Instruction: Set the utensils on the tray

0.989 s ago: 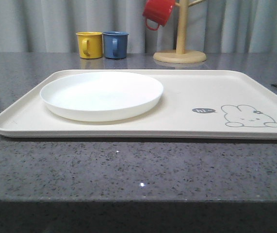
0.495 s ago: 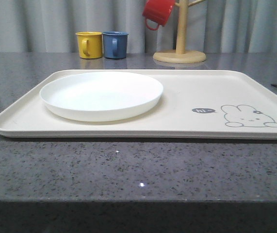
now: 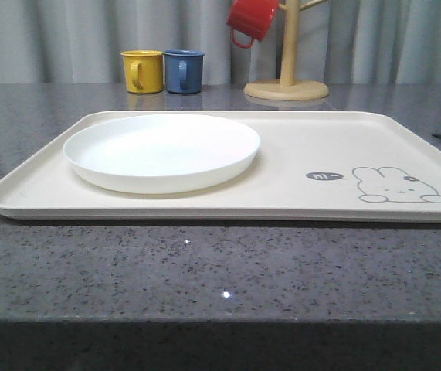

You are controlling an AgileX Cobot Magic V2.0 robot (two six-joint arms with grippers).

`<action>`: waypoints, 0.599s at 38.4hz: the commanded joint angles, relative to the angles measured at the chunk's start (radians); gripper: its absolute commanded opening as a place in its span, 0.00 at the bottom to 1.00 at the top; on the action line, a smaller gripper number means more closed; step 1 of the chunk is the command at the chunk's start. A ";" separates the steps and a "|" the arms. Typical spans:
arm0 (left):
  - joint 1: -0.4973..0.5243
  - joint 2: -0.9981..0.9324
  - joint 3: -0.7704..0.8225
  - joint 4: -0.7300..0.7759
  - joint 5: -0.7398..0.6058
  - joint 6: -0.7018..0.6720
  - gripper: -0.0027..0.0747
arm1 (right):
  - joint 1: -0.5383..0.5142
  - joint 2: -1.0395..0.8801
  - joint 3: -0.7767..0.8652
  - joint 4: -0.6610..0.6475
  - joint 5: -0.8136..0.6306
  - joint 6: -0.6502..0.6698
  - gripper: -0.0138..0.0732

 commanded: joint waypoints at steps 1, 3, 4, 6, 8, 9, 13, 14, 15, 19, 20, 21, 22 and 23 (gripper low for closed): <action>0.001 0.012 -0.025 -0.009 -0.087 -0.009 0.01 | -0.006 0.102 -0.109 -0.045 -0.046 -0.015 0.90; 0.001 0.012 -0.025 -0.009 -0.087 -0.009 0.01 | -0.006 0.173 -0.170 -0.063 0.010 -0.015 0.90; 0.001 0.012 -0.025 -0.009 -0.087 -0.009 0.01 | -0.006 0.220 -0.207 -0.071 0.036 -0.015 0.90; 0.001 0.012 -0.025 -0.009 -0.087 -0.009 0.01 | -0.006 0.303 -0.275 -0.078 0.115 -0.015 0.90; 0.001 0.012 -0.025 -0.009 -0.087 -0.009 0.01 | -0.006 0.396 -0.347 -0.078 0.185 -0.015 0.90; 0.001 0.012 -0.025 -0.009 -0.087 -0.009 0.01 | -0.006 0.440 -0.380 -0.078 0.221 -0.015 0.90; 0.001 0.012 -0.025 -0.009 -0.087 -0.009 0.01 | -0.006 0.572 -0.474 -0.078 0.317 -0.015 0.90; 0.001 0.012 -0.025 -0.009 -0.087 -0.009 0.01 | -0.006 0.608 -0.495 -0.078 0.329 -0.015 0.90; 0.001 0.012 -0.025 -0.009 -0.087 -0.009 0.01 | -0.006 0.642 -0.516 -0.075 0.349 -0.015 0.90; 0.001 0.012 -0.025 -0.009 -0.085 -0.009 0.01 | -0.003 0.753 -0.574 -0.056 0.398 -0.015 0.90; 0.001 0.012 -0.025 -0.009 -0.085 -0.009 0.01 | -0.003 0.782 -0.586 -0.045 0.405 -0.015 0.90; 0.001 0.012 -0.025 -0.009 -0.085 -0.009 0.01 | -0.003 0.803 -0.594 -0.045 0.411 -0.015 0.90; 0.001 0.012 -0.025 -0.009 -0.085 -0.009 0.01 | -0.003 0.831 -0.602 -0.045 0.413 -0.015 0.90; 0.001 0.012 -0.025 -0.009 -0.085 -0.009 0.01 | -0.003 0.856 -0.608 -0.045 0.413 -0.015 0.90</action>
